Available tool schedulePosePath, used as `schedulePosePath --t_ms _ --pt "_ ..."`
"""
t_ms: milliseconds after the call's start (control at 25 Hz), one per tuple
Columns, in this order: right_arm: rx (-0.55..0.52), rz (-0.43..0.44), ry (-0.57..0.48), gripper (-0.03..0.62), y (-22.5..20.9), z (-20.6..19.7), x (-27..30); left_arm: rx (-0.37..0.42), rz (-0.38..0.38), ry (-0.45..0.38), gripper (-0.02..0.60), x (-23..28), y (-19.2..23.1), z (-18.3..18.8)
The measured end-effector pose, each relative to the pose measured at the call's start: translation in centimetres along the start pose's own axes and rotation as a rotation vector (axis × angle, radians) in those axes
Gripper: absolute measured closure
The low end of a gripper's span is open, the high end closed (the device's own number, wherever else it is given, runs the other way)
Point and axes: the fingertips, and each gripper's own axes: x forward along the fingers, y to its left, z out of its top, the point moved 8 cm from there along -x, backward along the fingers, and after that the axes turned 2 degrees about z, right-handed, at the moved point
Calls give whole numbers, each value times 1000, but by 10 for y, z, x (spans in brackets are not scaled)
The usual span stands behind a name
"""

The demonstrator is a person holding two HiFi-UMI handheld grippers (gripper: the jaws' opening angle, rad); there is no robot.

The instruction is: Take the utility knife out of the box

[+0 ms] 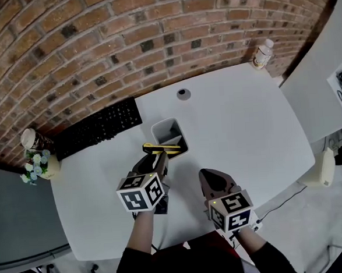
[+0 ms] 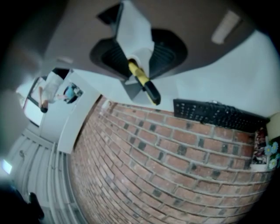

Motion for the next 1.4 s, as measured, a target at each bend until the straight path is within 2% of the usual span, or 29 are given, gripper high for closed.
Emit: schedulePosePath --t_ms 440,720,880,1040,1400 --pt "-1 13 16 586 -6 0 8 -70 -10 -12 428 9 1 8" --pt "9 9 29 586 -11 -1 11 -118 16 -6 430 17 6 12" --pt "12 2 34 586 -13 -1 11 -114 39 -3 431 20 10 15" --pt "11 -9 38 586 -17 -1 11 -101 41 0 454 22 10 18" --pt "15 -13 39 586 -14 -1 9 -108 47 -1 463 20 8 18"
